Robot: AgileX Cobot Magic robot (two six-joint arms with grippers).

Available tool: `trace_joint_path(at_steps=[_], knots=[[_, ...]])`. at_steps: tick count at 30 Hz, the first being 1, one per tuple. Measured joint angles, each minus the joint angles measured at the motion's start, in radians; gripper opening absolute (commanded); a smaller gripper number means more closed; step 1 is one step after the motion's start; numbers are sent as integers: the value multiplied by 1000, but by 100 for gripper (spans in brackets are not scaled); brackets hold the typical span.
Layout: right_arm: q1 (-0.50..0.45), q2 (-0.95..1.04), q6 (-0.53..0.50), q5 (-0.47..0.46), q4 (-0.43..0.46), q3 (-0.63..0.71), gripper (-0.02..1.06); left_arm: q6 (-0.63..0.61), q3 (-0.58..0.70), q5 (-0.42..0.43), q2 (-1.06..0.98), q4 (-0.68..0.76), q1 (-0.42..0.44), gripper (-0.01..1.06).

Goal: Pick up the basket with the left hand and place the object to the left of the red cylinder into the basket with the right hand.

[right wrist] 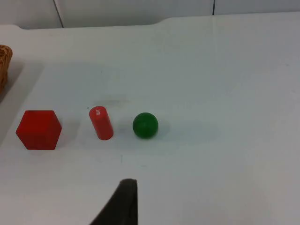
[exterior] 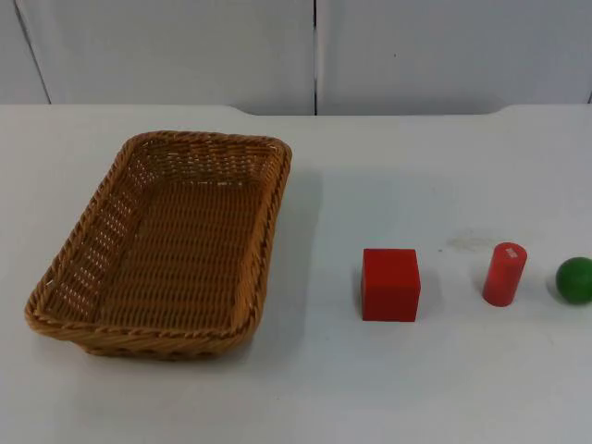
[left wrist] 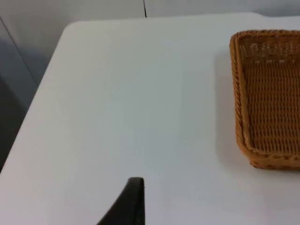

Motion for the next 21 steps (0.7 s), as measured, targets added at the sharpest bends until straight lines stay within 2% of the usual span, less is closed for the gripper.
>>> trace_joint_path(at_steps=[14, 21], knots=[[0, 0, -2, 0, 0, 0, 105, 0, -151, -7, 91, 0, 0, 105], [0, 0, -2, 0, 0, 0, 105, 0, -186, -24, 107, 0, 0, 105]])
